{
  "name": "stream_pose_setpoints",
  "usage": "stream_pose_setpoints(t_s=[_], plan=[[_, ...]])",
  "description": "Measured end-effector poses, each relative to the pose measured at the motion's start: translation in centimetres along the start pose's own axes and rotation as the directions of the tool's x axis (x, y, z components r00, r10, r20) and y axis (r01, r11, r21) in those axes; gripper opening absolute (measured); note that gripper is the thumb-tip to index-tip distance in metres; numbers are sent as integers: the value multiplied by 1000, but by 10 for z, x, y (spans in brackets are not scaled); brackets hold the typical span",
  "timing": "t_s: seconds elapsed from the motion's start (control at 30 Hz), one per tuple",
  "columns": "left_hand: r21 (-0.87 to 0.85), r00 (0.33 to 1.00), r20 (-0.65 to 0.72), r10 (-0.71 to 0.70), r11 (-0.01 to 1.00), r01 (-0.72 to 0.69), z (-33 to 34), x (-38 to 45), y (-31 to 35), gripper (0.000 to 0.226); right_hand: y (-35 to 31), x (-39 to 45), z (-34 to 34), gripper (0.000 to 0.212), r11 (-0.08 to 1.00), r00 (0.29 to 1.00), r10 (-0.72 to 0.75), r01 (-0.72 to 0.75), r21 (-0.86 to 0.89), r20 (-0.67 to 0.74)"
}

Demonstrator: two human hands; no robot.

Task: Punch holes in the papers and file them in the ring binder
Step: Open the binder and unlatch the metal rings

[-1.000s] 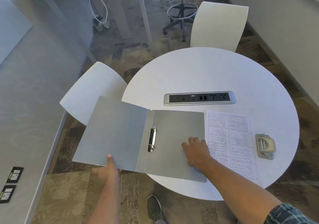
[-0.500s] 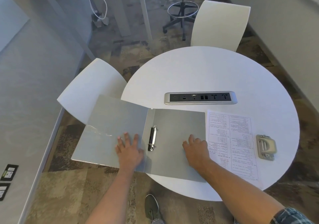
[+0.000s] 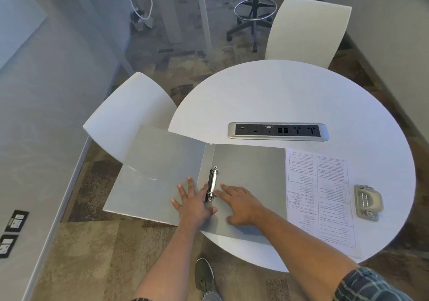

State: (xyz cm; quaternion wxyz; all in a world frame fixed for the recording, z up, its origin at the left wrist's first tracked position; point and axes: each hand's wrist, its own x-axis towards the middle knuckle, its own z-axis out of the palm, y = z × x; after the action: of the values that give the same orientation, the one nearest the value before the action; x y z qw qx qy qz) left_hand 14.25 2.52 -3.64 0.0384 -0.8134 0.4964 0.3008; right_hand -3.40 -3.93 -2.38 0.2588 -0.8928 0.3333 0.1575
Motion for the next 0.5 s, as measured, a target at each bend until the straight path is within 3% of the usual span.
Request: stream_pose_setpoints(t_s=[0.2, 0.37, 0.5], plan=[[24, 998, -36, 56, 998, -55, 11, -1, -1, 88, -21, 16, 0, 102, 991, 998, 42, -48, 122, 49], [-230, 990, -87, 114, 964, -131, 18, -2, -12, 74, -21, 17, -11, 85, 968, 995, 68, -82, 238, 68], [-294, 994, -34, 101, 950, -106, 13, -1, -12, 52, -17, 25, -8, 75, 955, 991, 109, -128, 269, 83]])
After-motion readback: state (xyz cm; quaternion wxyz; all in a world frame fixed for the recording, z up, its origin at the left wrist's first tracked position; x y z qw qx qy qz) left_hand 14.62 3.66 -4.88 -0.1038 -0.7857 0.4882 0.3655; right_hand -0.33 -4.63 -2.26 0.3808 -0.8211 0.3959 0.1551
